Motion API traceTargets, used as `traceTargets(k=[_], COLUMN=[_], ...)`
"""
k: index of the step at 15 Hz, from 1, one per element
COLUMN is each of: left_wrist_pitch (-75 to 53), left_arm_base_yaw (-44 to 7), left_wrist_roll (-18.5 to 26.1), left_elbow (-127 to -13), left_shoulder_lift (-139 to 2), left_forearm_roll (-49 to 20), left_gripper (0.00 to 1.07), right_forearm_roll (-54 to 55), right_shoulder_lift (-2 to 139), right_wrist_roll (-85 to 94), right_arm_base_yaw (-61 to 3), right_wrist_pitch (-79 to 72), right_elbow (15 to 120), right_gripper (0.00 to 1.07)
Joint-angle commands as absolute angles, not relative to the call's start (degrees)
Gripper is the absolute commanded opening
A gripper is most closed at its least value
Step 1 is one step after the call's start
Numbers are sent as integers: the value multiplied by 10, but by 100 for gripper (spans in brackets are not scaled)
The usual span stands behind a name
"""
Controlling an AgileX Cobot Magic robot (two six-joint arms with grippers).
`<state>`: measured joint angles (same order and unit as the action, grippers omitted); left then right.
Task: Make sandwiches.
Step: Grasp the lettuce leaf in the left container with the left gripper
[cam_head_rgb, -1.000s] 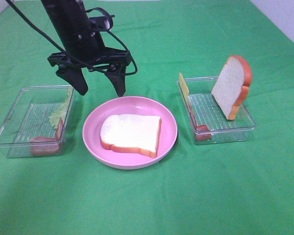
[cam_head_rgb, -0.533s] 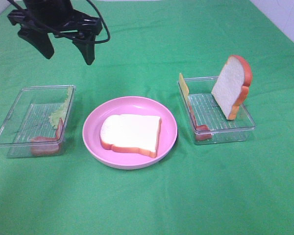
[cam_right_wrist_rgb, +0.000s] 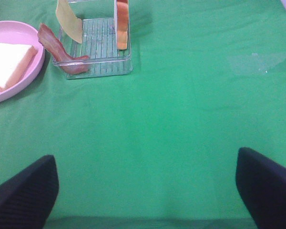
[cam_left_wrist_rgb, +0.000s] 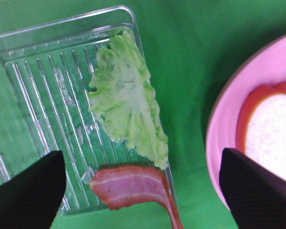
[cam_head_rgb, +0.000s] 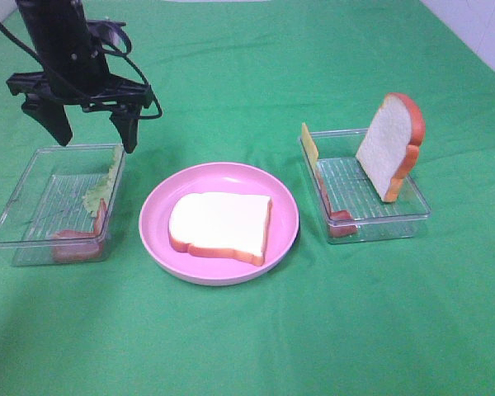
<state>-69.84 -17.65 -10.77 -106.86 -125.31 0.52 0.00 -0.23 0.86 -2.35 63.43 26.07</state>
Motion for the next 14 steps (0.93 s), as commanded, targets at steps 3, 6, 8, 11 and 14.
traceTargets(k=[3, 6, 8, 11, 14], left_wrist_pitch=[-733, -739, -743, -733, -730], left_arm_base_yaw=[-178, -178, -178, -178, -178], left_wrist_roll=[-114, -114, -113, -113, -113], left_elbow=[-1086, -1094, -1094, -1094, -1094], left_shoulder_lift=[-1294, -1310, -1316, -1321, -1321], left_forearm_roll=[5, 4, 5, 6, 0], left_gripper=[82, 81, 79, 54, 49], right_forearm_roll=[0, 0, 0, 0, 0], right_shoulder_lift=[-16, -16, -16, -16, -16], right_wrist_roll=[9, 9, 9, 9, 9], right_arm_base_yaw=[-22, -22, -22, -22, -22], right_wrist_pitch=[631, 631, 631, 631, 631], right_elbow=[259, 259, 259, 259, 259], right_gripper=[96, 96, 96, 96, 96])
